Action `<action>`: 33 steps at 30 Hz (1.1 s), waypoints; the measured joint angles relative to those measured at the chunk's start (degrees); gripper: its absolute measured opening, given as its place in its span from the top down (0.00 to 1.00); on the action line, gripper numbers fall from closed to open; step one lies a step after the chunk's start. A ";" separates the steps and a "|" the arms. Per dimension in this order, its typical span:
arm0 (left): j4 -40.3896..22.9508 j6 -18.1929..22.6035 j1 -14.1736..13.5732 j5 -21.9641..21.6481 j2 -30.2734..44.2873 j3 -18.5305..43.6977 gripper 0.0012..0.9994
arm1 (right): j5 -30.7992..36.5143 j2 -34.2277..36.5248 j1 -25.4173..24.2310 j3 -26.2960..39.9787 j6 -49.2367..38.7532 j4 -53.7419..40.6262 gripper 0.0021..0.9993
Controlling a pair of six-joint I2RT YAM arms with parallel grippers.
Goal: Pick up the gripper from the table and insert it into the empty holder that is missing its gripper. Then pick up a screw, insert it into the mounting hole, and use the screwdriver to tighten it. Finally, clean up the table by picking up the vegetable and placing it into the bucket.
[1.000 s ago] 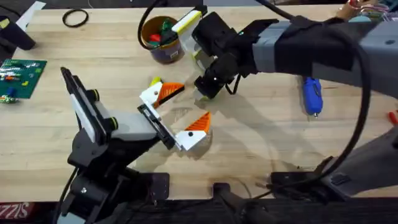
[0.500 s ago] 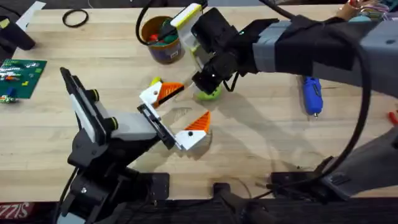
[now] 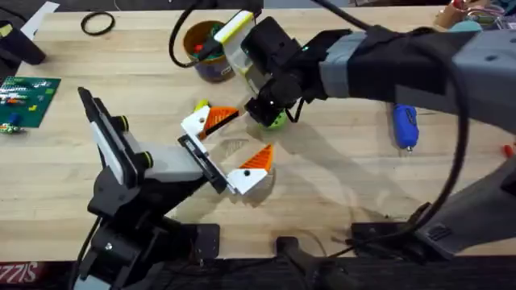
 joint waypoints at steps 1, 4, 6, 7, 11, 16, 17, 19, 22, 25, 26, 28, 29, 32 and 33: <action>0.00 0.00 0.00 0.00 0.00 0.00 0.01 | 0.07 0.47 0.00 0.05 0.00 -0.03 0.78; 0.00 0.00 0.00 0.00 0.00 0.00 0.01 | 0.08 1.39 -0.01 0.23 0.00 0.18 0.78; 0.00 0.00 0.00 0.00 0.00 0.00 0.01 | 0.22 1.40 0.00 0.26 0.00 0.17 0.78; 0.00 0.00 -0.01 0.00 0.00 0.00 0.01 | 0.34 1.40 0.00 0.26 0.00 0.17 0.78; 0.00 0.00 0.00 0.00 0.00 0.00 0.01 | 0.68 1.40 0.04 0.26 -0.02 0.20 0.78; 0.00 0.00 -0.01 0.00 0.00 0.00 0.01 | 0.74 1.39 0.04 0.26 -0.02 0.20 0.78; 0.00 0.00 -0.01 0.00 0.00 0.00 0.01 | 0.74 1.39 0.04 0.26 -0.02 0.20 0.78; 0.00 0.00 0.00 0.00 0.00 0.00 0.01 | 0.79 1.40 0.04 0.26 -0.20 0.21 0.82; 0.00 0.00 0.00 0.00 0.00 0.00 0.01 | 1.37 1.39 0.01 0.31 -0.03 0.49 0.99; 0.00 0.00 0.00 0.00 0.00 0.00 0.01 | 1.58 1.39 -0.07 0.32 -0.02 0.52 1.00; 0.00 0.00 0.00 0.00 0.00 0.00 0.01 | 1.64 1.39 -0.07 0.33 -0.02 0.51 1.00; 0.00 0.00 0.00 0.00 0.00 0.00 0.01 | 1.75 1.40 -0.07 0.33 -0.02 0.51 1.00; 0.00 0.00 0.00 0.00 0.00 0.00 0.01 | 1.76 1.39 -0.07 0.33 -0.02 0.52 1.00; 0.00 0.00 0.00 0.00 0.00 0.00 0.01 | 1.76 1.40 -0.07 0.33 -0.02 0.51 1.00; 0.00 0.00 0.00 0.00 0.00 0.00 0.01 | 1.76 1.39 -0.07 0.36 -0.02 0.48 1.00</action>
